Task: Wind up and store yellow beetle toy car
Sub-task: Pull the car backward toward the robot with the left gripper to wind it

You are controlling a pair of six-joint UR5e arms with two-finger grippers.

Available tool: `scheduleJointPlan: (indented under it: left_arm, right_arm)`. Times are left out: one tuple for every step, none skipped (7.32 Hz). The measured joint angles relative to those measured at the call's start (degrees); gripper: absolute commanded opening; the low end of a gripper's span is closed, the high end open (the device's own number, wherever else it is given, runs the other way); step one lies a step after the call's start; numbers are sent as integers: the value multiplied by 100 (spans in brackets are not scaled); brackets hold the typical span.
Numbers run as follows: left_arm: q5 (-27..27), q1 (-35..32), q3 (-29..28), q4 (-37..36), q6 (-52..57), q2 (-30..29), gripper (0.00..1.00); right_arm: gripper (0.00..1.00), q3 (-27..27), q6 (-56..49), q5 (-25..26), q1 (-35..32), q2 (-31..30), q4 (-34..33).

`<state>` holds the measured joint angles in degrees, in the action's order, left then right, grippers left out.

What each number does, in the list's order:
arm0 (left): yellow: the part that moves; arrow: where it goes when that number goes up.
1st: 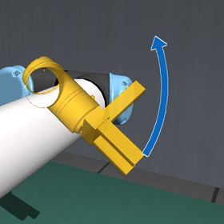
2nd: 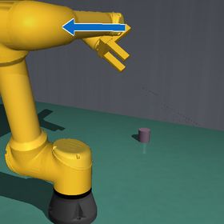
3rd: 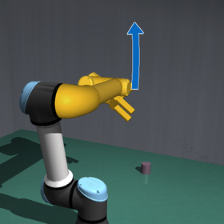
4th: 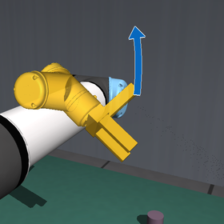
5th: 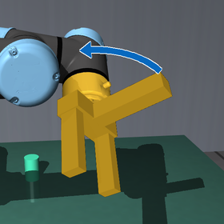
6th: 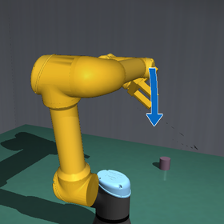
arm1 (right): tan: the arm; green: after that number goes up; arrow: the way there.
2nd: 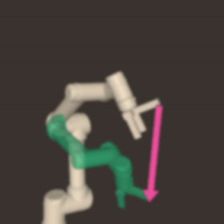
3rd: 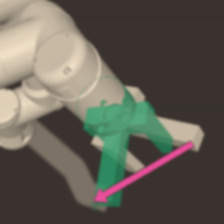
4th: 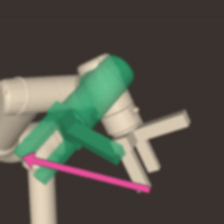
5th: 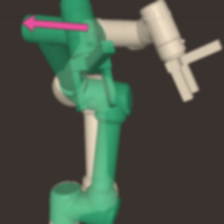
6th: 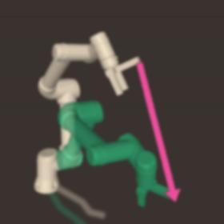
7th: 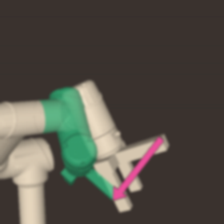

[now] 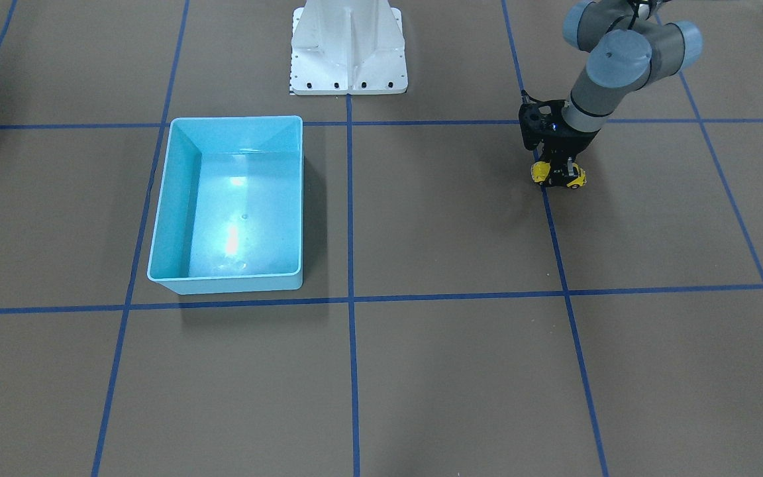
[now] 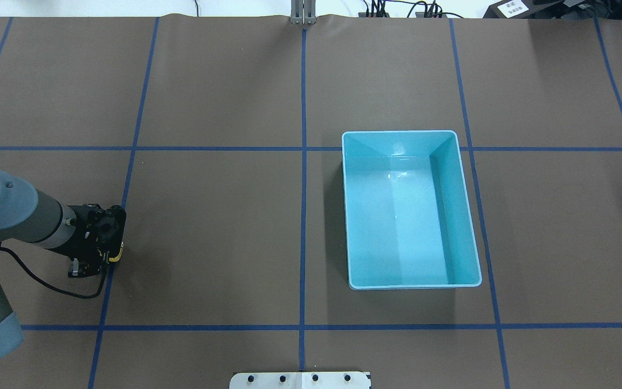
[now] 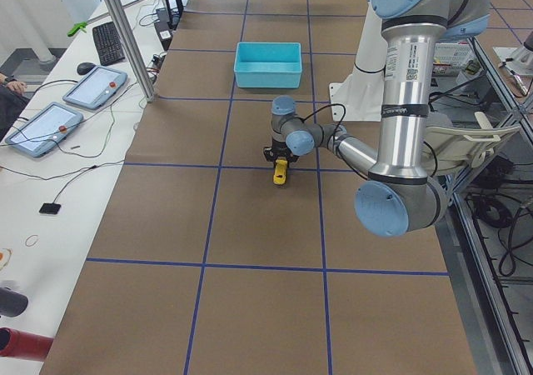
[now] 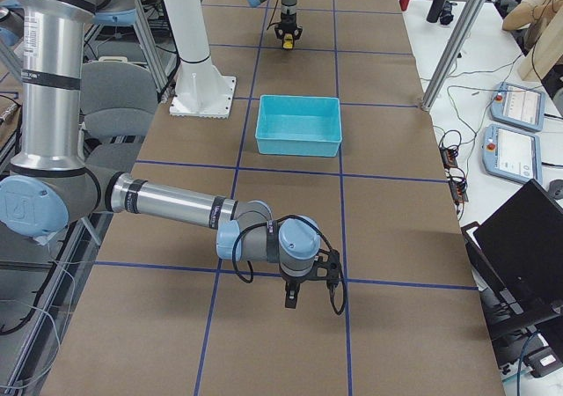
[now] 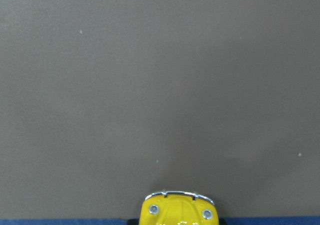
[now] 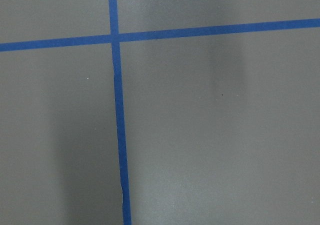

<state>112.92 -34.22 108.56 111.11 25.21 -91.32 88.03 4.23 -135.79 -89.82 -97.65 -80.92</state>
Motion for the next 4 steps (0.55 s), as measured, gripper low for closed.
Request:
scheduleJointPlan:
  left_arm:
    - [32,-81,-9,92,-9,28,26]
    - [44,-159,-30,206,-22,38,26]
    - [65,-230,-45,297,-52,39,26]
    - [96,-266,-73,394,-109,33,26]
  right_arm:
    - [100,-3,-6,7,0,-29,3]
    - [100,-5,-9,14,0,-46,5]
    - [100,-5,-12,27,0,-52,5]
    - [100,-4,-15,37,0,-53,6]
